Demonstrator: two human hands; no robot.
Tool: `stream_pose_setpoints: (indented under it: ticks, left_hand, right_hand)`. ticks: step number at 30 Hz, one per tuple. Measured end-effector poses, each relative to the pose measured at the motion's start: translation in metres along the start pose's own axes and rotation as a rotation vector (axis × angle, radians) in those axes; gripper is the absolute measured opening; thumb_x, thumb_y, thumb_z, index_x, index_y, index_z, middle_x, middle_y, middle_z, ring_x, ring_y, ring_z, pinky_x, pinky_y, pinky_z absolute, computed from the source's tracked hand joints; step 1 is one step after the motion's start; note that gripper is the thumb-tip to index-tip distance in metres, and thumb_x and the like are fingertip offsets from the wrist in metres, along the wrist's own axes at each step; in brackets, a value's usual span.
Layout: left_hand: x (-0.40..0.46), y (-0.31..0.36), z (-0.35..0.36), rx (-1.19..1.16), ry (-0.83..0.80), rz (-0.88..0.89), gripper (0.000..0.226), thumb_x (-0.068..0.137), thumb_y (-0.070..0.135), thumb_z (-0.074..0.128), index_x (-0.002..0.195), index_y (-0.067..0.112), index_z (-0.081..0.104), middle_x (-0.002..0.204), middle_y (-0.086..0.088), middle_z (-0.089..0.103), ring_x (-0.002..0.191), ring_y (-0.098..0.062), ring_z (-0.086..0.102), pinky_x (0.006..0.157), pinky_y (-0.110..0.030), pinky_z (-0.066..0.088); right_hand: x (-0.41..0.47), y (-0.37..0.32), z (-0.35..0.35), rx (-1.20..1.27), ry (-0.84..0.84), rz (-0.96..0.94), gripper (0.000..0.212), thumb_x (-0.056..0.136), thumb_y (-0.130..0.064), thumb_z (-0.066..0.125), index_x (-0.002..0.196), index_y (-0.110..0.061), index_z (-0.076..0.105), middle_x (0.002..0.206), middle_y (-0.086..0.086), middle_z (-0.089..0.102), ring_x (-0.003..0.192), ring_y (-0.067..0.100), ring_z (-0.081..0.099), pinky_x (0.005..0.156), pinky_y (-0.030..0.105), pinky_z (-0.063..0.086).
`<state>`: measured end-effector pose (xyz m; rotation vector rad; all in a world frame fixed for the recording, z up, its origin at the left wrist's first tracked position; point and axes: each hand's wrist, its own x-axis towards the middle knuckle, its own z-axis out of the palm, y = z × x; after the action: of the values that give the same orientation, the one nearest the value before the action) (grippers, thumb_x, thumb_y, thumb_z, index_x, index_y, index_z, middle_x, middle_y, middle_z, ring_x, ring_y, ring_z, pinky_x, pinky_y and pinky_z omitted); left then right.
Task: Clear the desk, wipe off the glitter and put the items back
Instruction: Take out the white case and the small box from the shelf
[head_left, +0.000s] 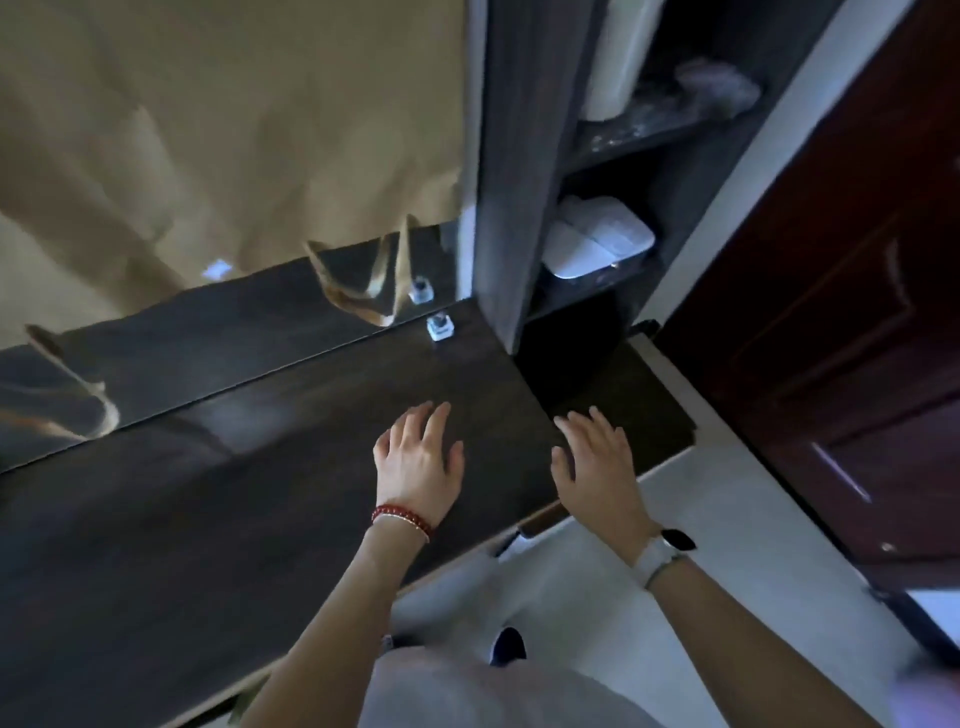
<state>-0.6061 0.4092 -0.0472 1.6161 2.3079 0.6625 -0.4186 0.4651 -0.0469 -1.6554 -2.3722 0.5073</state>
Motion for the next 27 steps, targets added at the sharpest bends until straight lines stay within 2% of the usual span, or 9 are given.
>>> stream_pose_setpoints:
  ticks: [4, 10, 12, 14, 16, 19, 22, 24, 27]
  left_hand:
    - [0.028, 0.047, 0.02, 0.006, -0.1, 0.117, 0.046, 0.086, 0.023, 0.056, 0.13, 0.014, 0.047, 0.132, -0.01, 0.049, 0.121, -0.03, 0.044, 0.096, -0.044, 0.036]
    - [0.094, 0.091, 0.034, -0.083, -0.098, 0.302, 0.043, 0.086, 0.019, 0.055, 0.128, 0.011, 0.049, 0.126, -0.011, 0.052, 0.114, -0.03, 0.049, 0.095, -0.043, 0.04]
    - [0.12, 0.108, 0.037, -0.105, -0.093, 0.356, 0.042, 0.087, 0.02, 0.053, 0.128, 0.013, 0.048, 0.127, -0.01, 0.05, 0.114, -0.029, 0.048, 0.096, -0.042, 0.04]
    - [0.144, 0.125, 0.04, -0.138, -0.071, 0.38, 0.04, 0.087, 0.019, 0.053, 0.126, 0.011, 0.049, 0.126, -0.011, 0.05, 0.114, -0.029, 0.047, 0.097, -0.043, 0.04]
    - [0.163, 0.137, 0.043, -0.15, -0.07, 0.359, 0.04, 0.087, 0.018, 0.053, 0.126, 0.009, 0.049, 0.128, -0.012, 0.048, 0.116, -0.03, 0.045, 0.099, -0.042, 0.039]
    - [0.177, 0.146, 0.05, -0.121, -0.075, 0.284, 0.045, 0.088, 0.022, 0.051, 0.131, 0.012, 0.043, 0.135, -0.011, 0.04, 0.12, -0.029, 0.039, 0.102, -0.04, 0.036]
    - [0.175, 0.154, 0.06, -0.028, -0.06, 0.18, 0.054, 0.087, 0.026, 0.051, 0.137, 0.014, 0.034, 0.139, -0.013, 0.034, 0.124, -0.032, 0.035, 0.1, -0.042, 0.035]
    - [0.172, 0.161, 0.07, 0.028, -0.034, 0.117, 0.06, 0.085, 0.027, 0.054, 0.138, 0.012, 0.032, 0.14, -0.018, 0.033, 0.126, -0.037, 0.033, 0.098, -0.046, 0.035]
    - [0.179, 0.171, 0.083, 0.005, -0.009, -0.034, 0.069, 0.085, 0.031, 0.052, 0.143, 0.012, 0.019, 0.147, -0.018, 0.021, 0.133, -0.036, 0.022, 0.106, -0.045, 0.026]
  right_hand:
    - [0.005, 0.052, -0.018, 0.055, 0.0, 0.112, 0.042, 0.096, -0.023, 0.04, 0.136, -0.012, 0.04, 0.146, 0.008, 0.036, 0.14, 0.024, 0.018, 0.114, 0.047, 0.014]
    - [0.042, 0.076, -0.036, 0.103, 0.029, 0.183, 0.045, 0.096, -0.024, 0.04, 0.14, -0.013, 0.033, 0.148, 0.008, 0.032, 0.14, 0.022, 0.019, 0.114, 0.037, 0.021]
    - [0.062, 0.079, -0.044, 0.131, 0.087, 0.179, 0.045, 0.096, -0.022, 0.042, 0.139, -0.012, 0.034, 0.145, 0.009, 0.036, 0.137, 0.022, 0.026, 0.11, 0.032, 0.024]
    - [0.087, 0.081, -0.054, 0.158, 0.15, 0.149, 0.043, 0.094, -0.019, 0.045, 0.135, -0.009, 0.04, 0.136, 0.013, 0.045, 0.125, 0.025, 0.042, 0.101, 0.032, 0.036]
    - [0.115, 0.083, -0.064, 0.183, 0.193, 0.137, 0.04, 0.093, -0.017, 0.047, 0.132, -0.007, 0.044, 0.125, 0.015, 0.051, 0.111, 0.028, 0.052, 0.092, 0.035, 0.042]
    - [0.166, 0.083, -0.083, 0.155, 0.248, 0.086, 0.038, 0.092, -0.015, 0.049, 0.128, -0.005, 0.047, 0.119, 0.017, 0.052, 0.111, 0.031, 0.048, 0.092, 0.036, 0.04]
    - [0.216, 0.082, -0.093, 0.016, 0.289, -0.003, 0.048, 0.084, -0.023, 0.059, 0.125, -0.001, 0.049, 0.112, 0.023, 0.055, 0.105, 0.039, 0.05, 0.083, 0.045, 0.047]
    - [0.244, 0.081, -0.092, -0.068, 0.227, -0.04, 0.06, 0.08, -0.035, 0.062, 0.128, -0.002, 0.045, 0.122, 0.022, 0.051, 0.112, 0.04, 0.045, 0.086, 0.048, 0.044]
    - [0.273, 0.091, -0.084, -0.129, 0.072, -0.055, 0.068, 0.081, -0.047, 0.058, 0.135, -0.012, 0.035, 0.145, 0.014, 0.026, 0.135, 0.036, 0.018, 0.104, 0.048, 0.026]
